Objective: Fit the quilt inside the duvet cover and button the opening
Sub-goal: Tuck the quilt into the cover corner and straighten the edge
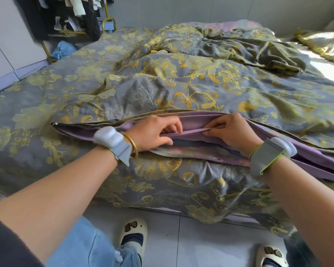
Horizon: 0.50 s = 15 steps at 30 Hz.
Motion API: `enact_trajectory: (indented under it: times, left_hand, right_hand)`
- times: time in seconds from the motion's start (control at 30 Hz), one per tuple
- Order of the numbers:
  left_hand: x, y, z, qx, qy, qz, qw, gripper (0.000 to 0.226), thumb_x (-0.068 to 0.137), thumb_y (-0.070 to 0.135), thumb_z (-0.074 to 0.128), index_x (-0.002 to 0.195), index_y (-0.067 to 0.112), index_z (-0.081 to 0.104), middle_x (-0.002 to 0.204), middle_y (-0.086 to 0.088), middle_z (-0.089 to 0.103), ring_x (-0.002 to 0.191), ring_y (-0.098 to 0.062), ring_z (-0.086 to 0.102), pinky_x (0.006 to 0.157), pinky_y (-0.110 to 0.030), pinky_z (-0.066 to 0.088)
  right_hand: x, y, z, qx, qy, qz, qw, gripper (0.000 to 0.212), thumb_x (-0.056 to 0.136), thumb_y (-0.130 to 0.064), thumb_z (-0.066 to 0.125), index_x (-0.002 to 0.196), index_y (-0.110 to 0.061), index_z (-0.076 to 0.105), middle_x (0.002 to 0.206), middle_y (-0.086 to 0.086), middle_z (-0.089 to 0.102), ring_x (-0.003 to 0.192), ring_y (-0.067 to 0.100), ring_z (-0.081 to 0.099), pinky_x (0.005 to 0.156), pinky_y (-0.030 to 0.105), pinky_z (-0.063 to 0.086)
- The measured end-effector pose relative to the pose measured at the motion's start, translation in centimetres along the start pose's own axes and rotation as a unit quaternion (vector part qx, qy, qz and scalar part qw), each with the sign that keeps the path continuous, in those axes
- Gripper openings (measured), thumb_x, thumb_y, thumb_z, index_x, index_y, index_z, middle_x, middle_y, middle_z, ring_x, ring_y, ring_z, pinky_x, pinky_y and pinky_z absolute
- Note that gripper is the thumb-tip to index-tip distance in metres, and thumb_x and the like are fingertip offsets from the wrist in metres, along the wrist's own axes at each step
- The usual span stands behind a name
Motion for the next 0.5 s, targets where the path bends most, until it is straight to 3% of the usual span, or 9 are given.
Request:
enact_trajectory:
  times: [0.07, 0.17, 0.27, 0.4, 0.5]
  left_hand:
    - [0.8, 1.6, 2.3, 0.054, -0.005, 0.083, 0.995, 0.029, 0.077, 0.02, 0.072, 0.102, 0.024, 0.059, 0.104, 0.01, 0.061, 0.097, -0.011, 0.058, 0.086, -0.037, 0.049]
    - [1.6, 2.7, 4.8, 0.19, -0.057, 0.145, 0.969, 0.044, 0.074, 0.033, 0.072, 0.114, 0.031, 0.053, 0.133, 0.002, 0.044, 0.117, -0.019, 0.044, 0.096, -0.038, 0.043]
    - [2.3, 3.2, 5.8, 0.294, -0.078, 0.127, 0.944, 0.069, 0.07, 0.006, 0.061, 0.13, 0.033, 0.039, 0.146, 0.0, 0.025, 0.13, -0.022, 0.03, 0.104, -0.04, 0.034]
    - [3.3, 3.6, 5.8, 0.323, -0.023, 0.142, 0.936, 0.07, 0.072, -0.006, 0.057, 0.129, 0.03, 0.04, 0.14, 0.001, 0.032, 0.119, -0.021, 0.037, 0.091, -0.034, 0.04]
    - [4.2, 4.0, 6.4, 0.315, 0.034, 0.167, 0.934, 0.039, 0.08, 0.006, 0.059, 0.114, 0.026, 0.054, 0.122, -0.003, 0.048, 0.1, -0.024, 0.05, 0.072, -0.038, 0.05]
  right_hand:
    - [-0.2, 0.1, -0.4, -0.03, -0.019, -0.009, 0.999, 0.011, 0.072, -0.015, 0.081, 0.079, -0.022, 0.076, 0.071, 0.002, 0.074, 0.064, 0.005, 0.064, 0.068, 0.019, 0.05]
    - [-0.6, 0.5, -1.2, -0.096, -0.014, -0.024, 0.995, 0.022, 0.071, -0.007, 0.076, 0.075, -0.028, 0.071, 0.069, -0.002, 0.072, 0.065, 0.006, 0.066, 0.067, 0.017, 0.05]
    - [-1.3, 1.3, -2.4, -0.133, 0.013, -0.03, 0.991, 0.025, 0.071, -0.007, 0.072, 0.074, -0.031, 0.069, 0.07, -0.006, 0.071, 0.074, 0.009, 0.069, 0.076, 0.026, 0.054]
    - [-2.0, 2.5, -3.5, -0.124, 0.046, -0.036, 0.991, 0.022, 0.072, -0.01, 0.074, 0.076, -0.031, 0.069, 0.072, -0.007, 0.072, 0.075, 0.01, 0.069, 0.077, 0.033, 0.056]
    - [-2.7, 3.3, -4.1, -0.096, 0.069, -0.042, 0.992, 0.017, 0.072, -0.012, 0.078, 0.077, -0.027, 0.071, 0.072, -0.005, 0.071, 0.073, 0.01, 0.068, 0.076, 0.035, 0.056]
Point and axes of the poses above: each hand's wrist, its own x-axis towards the middle knuckle, its own z-axis out of the palm, y = z × x, the point moved 2 cm from there along x, towards the middle knuckle
